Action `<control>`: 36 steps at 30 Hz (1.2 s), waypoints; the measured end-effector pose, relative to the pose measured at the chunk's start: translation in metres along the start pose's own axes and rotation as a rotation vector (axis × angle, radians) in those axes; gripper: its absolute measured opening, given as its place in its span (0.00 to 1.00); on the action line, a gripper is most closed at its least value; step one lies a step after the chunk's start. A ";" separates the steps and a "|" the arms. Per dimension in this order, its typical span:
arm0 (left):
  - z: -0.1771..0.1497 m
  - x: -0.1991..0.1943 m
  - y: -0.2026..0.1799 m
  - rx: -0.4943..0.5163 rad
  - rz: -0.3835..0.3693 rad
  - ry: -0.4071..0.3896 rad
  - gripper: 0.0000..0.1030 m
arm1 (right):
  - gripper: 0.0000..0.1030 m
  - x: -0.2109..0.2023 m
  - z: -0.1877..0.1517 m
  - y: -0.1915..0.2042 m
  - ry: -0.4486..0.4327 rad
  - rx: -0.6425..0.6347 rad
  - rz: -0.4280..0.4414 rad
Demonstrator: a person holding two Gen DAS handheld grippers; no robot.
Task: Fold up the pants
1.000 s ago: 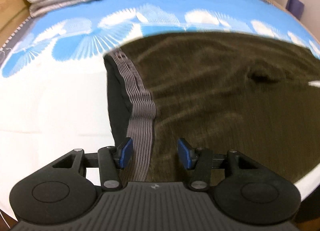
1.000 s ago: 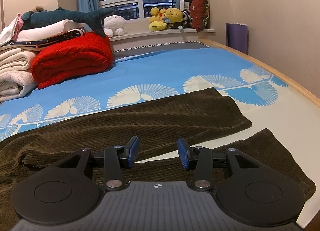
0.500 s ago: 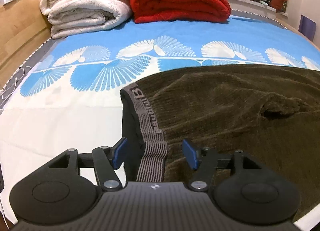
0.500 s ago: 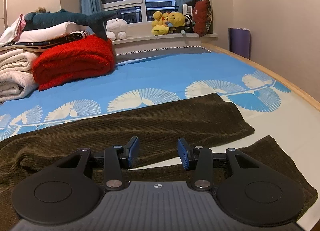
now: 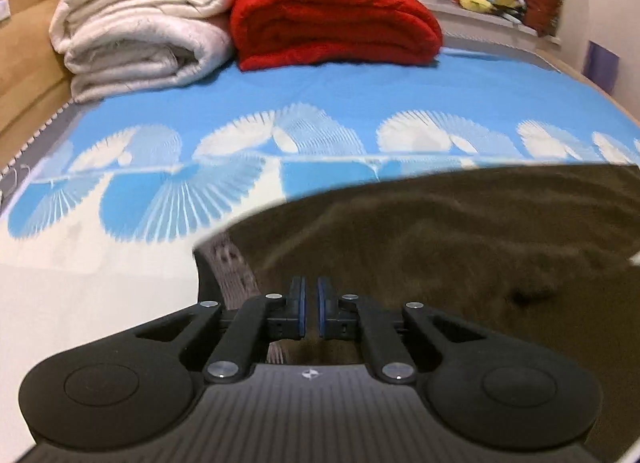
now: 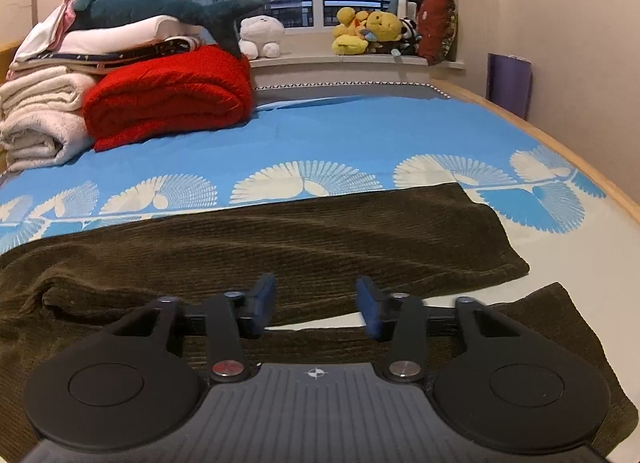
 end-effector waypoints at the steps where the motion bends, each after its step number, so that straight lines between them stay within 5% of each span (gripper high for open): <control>1: 0.007 0.008 0.001 -0.016 0.010 -0.003 0.07 | 0.19 0.001 0.001 -0.002 0.001 0.000 -0.005; 3: 0.025 0.027 0.007 -0.054 0.038 -0.006 0.09 | 0.12 0.003 0.002 -0.005 0.001 0.008 -0.014; 5: 0.040 0.048 0.017 -0.083 0.081 0.008 0.25 | 0.12 0.003 0.004 -0.008 0.000 0.024 -0.009; 7: 0.052 0.069 0.027 -0.113 0.129 0.027 0.72 | 0.12 0.004 0.005 -0.008 0.003 0.029 0.001; 8: 0.057 0.081 0.034 -0.130 0.157 0.030 0.78 | 0.12 0.005 0.005 -0.008 0.006 0.023 0.003; 15: 0.072 0.153 0.057 -0.125 0.147 0.154 0.81 | 0.12 0.015 0.009 -0.016 0.037 0.024 -0.008; 20: 0.065 0.182 0.047 -0.076 0.021 0.270 0.82 | 0.13 0.023 0.010 -0.024 0.056 0.056 -0.027; 21: 0.064 0.184 0.042 -0.037 0.017 0.281 0.81 | 0.13 0.024 0.010 -0.024 0.059 0.058 -0.027; 23: 0.065 0.179 0.032 0.021 -0.040 0.276 0.49 | 0.13 0.026 0.009 -0.022 0.065 0.056 -0.028; 25: 0.069 0.170 0.023 0.072 -0.041 0.269 0.06 | 0.13 0.028 0.009 -0.020 0.065 0.044 -0.030; 31: 0.069 0.115 0.001 0.205 -0.014 0.188 0.03 | 0.13 0.030 0.007 -0.017 0.069 0.035 -0.038; 36: 0.053 0.032 -0.015 0.240 -0.058 0.070 0.03 | 0.13 0.025 0.002 -0.017 0.061 0.060 -0.040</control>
Point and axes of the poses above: each gripper's, at about its wrist camera, not at the fingertips, and x roughly the way its jaws point, y to its left, z to its top, the point moved 4 cm from there along x, roughly the way its jaws point, and after that the axes turned 2 degrees about y, right-handed, at the moved point
